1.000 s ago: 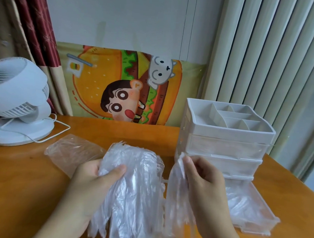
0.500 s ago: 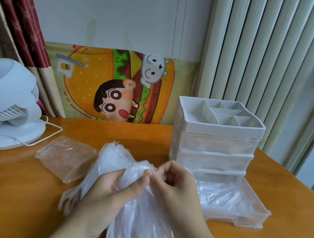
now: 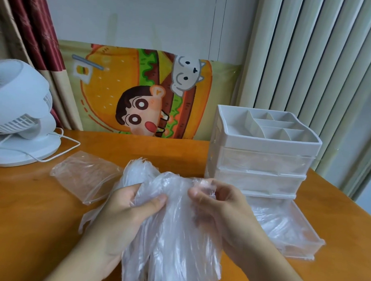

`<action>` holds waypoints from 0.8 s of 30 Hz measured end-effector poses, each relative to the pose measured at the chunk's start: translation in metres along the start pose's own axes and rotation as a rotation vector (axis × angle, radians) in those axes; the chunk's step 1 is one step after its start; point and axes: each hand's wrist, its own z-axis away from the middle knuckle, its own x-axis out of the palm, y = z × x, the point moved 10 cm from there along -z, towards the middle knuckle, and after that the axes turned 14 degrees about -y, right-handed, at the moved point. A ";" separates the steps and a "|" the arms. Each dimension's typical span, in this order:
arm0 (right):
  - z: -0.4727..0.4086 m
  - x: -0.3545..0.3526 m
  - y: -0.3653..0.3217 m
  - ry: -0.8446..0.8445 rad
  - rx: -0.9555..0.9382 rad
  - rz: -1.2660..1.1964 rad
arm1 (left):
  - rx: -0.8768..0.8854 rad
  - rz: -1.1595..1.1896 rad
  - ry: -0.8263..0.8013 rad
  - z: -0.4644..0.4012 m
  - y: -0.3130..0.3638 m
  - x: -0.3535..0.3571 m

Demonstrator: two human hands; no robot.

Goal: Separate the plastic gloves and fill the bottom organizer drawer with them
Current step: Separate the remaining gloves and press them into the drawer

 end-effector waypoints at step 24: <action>0.013 0.012 -0.021 0.201 -0.152 0.566 | -0.019 0.138 0.079 -0.014 -0.013 -0.017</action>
